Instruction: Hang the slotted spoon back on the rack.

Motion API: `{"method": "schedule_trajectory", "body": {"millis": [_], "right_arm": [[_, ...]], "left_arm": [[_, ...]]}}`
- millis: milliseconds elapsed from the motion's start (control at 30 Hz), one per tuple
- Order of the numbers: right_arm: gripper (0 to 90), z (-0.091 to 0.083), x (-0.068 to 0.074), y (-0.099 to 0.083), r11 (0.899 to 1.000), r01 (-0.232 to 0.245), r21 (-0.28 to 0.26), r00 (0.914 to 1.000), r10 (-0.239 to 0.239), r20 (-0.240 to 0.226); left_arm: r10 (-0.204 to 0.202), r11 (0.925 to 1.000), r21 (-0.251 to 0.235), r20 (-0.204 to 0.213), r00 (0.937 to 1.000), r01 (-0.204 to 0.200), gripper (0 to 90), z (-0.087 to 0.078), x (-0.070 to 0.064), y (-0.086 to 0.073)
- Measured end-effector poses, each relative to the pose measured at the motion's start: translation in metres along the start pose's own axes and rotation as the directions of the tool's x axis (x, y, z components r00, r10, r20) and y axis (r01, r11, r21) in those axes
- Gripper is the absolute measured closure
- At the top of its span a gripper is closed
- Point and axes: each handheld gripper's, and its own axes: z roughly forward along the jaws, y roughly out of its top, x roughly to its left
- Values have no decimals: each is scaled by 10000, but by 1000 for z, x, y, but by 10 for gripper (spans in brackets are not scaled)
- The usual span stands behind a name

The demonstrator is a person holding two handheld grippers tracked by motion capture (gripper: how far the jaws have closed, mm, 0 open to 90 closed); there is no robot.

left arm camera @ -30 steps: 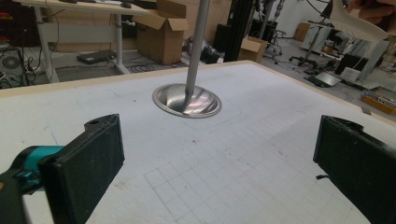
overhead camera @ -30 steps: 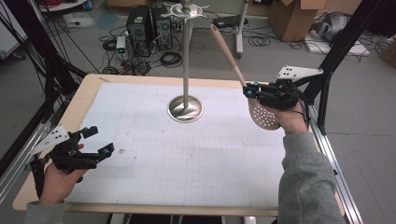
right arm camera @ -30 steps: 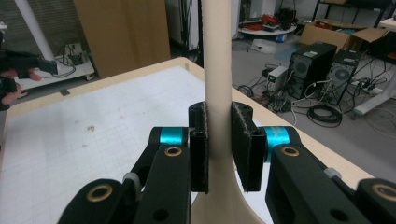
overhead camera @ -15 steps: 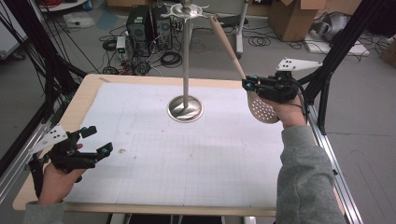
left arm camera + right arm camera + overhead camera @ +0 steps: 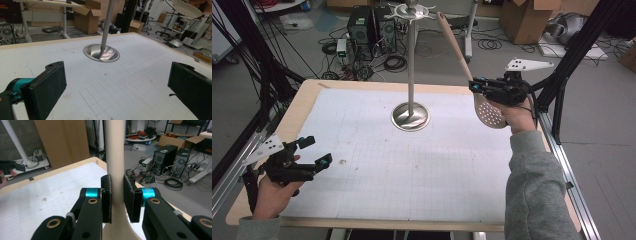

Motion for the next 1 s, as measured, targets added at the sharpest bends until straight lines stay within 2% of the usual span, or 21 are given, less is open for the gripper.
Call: {"method": "schedule_trajectory", "body": {"millis": [1000], "right_arm": [[782,26,3,-3,9991,-194,364,9996,201,-183]], "left_arm": [[4,10000,21,82,10000,-4,22,1,-2,1]]}}
